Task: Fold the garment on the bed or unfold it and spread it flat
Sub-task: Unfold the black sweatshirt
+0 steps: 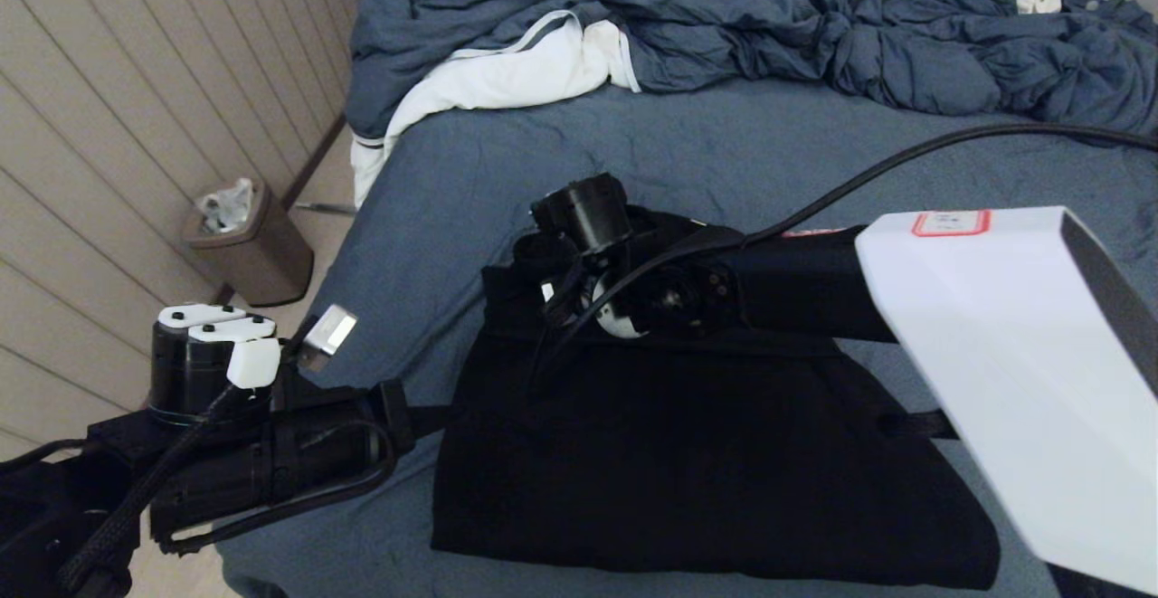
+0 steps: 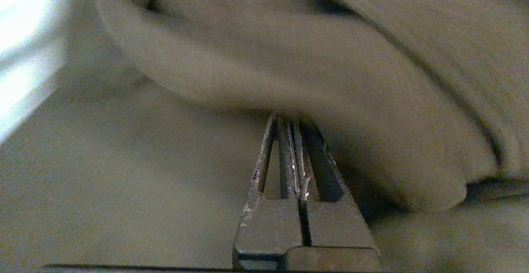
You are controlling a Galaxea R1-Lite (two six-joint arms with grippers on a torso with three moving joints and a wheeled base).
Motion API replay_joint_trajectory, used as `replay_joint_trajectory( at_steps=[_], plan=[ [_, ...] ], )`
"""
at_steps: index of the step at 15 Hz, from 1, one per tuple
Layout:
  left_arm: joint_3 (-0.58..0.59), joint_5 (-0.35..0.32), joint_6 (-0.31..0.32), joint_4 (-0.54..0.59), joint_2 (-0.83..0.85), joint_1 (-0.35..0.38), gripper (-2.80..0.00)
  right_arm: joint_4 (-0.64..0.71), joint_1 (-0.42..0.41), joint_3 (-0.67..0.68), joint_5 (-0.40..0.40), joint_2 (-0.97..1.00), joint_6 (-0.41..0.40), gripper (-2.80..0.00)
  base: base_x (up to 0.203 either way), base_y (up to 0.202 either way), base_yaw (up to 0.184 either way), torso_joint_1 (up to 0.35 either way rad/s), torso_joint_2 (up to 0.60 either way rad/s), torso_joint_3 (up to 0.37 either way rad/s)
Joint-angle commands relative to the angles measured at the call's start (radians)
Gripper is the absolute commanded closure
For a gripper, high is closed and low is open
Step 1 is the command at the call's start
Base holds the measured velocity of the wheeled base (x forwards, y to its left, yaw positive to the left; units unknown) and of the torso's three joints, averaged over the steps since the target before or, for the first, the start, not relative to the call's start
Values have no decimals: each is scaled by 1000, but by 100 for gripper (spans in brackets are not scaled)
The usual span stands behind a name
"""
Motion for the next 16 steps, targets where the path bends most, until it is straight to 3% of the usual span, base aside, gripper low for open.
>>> replay_joint_trajectory(
  at_steps=[1, 3, 7, 9, 16],
  plan=[
    [8, -2, -5, -21, 11, -2, 0, -141, -37, -22, -73, 85, -31, 0, 0, 0, 0, 0, 0, 0],
    [19, -2, -5, -43, 24, -6, 0, -257, -117, -21, -162, 104, -54, 0, 0, 0, 0, 0, 0, 0],
    [22, -2, -3, -58, 37, -11, 0, -349, -283, -18, -197, 113, -48, 0, 0, 0, 0, 0, 0, 0],
    [26, -2, -3, -60, 37, -14, 0, -386, -326, -13, -200, 90, -48, 0, 0, 0, 0, 0, 0, 0],
    [26, 0, -2, -60, 37, -16, 0, -420, -309, -5, -198, -5, -35, 0, 0, 0, 0, 0, 0, 0]
  ],
)
